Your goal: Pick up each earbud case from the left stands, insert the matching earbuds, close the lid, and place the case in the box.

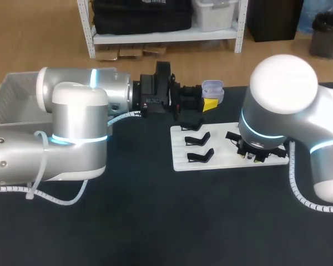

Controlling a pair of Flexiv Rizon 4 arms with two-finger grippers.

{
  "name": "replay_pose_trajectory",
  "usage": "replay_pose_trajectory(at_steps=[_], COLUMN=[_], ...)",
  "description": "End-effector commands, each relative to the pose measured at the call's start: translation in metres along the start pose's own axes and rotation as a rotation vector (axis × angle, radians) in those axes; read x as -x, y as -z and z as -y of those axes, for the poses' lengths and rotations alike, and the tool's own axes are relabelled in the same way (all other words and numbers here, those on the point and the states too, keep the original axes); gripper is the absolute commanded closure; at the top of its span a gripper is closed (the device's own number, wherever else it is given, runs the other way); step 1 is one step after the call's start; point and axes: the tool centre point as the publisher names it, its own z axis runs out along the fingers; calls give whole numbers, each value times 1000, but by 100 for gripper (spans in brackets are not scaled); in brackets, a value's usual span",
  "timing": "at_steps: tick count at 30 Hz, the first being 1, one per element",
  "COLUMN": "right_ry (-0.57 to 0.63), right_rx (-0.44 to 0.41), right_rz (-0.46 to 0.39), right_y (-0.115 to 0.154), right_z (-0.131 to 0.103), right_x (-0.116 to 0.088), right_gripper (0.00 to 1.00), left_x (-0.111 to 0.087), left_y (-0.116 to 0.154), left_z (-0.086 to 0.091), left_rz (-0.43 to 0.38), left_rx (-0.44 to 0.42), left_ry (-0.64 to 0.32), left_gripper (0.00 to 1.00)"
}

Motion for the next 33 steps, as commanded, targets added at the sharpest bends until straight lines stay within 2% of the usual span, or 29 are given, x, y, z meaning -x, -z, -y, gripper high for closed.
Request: replay_pose_trajectory(at_steps=[1, 4, 10, 33], right_ry=[1, 2, -5, -33], right_rx=[-4, -6, -10, -30], right_rz=[-1, 0, 5, 3], right_y=[-2, -2, -2, 1], right_z=[-3, -3, -3, 1], right_x=[1, 2, 3, 2], right_gripper=[74, 78, 74, 75], left_x=[-2, -2, -2, -2], left_y=[0, 0, 0, 0], left_z=[1, 1, 1, 1], left_rz=[9, 9, 9, 9], left_rx=[6, 6, 6, 6], left_ry=[-5, -5, -5, -5], left_gripper=[100, 100, 100, 100])
